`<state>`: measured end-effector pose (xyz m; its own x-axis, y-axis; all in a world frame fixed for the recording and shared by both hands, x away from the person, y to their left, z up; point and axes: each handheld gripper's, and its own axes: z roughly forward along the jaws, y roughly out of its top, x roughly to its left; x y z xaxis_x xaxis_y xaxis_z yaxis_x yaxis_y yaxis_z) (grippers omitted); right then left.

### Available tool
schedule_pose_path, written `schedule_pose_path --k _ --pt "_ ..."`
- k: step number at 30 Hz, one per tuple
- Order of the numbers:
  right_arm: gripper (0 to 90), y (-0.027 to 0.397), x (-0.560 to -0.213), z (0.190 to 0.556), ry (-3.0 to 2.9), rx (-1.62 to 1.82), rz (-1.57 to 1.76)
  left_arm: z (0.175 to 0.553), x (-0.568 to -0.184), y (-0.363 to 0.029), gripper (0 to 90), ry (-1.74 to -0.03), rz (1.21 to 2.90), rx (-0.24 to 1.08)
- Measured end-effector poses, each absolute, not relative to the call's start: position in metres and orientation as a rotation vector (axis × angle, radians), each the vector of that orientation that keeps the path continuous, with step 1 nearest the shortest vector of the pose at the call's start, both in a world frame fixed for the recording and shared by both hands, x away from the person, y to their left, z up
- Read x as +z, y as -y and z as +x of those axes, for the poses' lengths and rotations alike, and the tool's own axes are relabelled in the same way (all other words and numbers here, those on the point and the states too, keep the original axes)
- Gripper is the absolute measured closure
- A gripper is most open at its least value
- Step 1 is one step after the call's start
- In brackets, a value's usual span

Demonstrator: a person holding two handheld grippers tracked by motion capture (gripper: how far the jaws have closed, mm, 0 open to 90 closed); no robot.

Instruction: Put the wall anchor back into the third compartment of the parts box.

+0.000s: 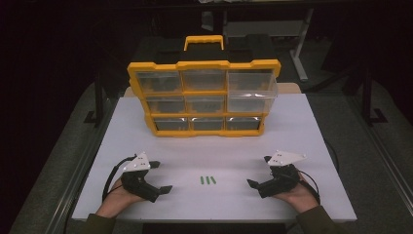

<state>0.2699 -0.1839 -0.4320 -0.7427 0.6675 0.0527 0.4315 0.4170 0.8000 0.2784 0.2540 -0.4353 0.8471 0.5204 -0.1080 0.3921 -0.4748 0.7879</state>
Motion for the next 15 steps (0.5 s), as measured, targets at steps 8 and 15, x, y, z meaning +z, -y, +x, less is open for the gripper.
schedule_pose_path --k 8,15 --pt "0.0 0.185 -0.431 0.270 -2.397 1.239 0.954 0.281 -0.432 -0.248 0.0 -0.659 2.126 0.173" --pt "0.0 0.184 -0.432 0.269 -2.405 1.239 0.964 0.285 -0.429 -0.239 0.0 -0.653 2.126 0.152"
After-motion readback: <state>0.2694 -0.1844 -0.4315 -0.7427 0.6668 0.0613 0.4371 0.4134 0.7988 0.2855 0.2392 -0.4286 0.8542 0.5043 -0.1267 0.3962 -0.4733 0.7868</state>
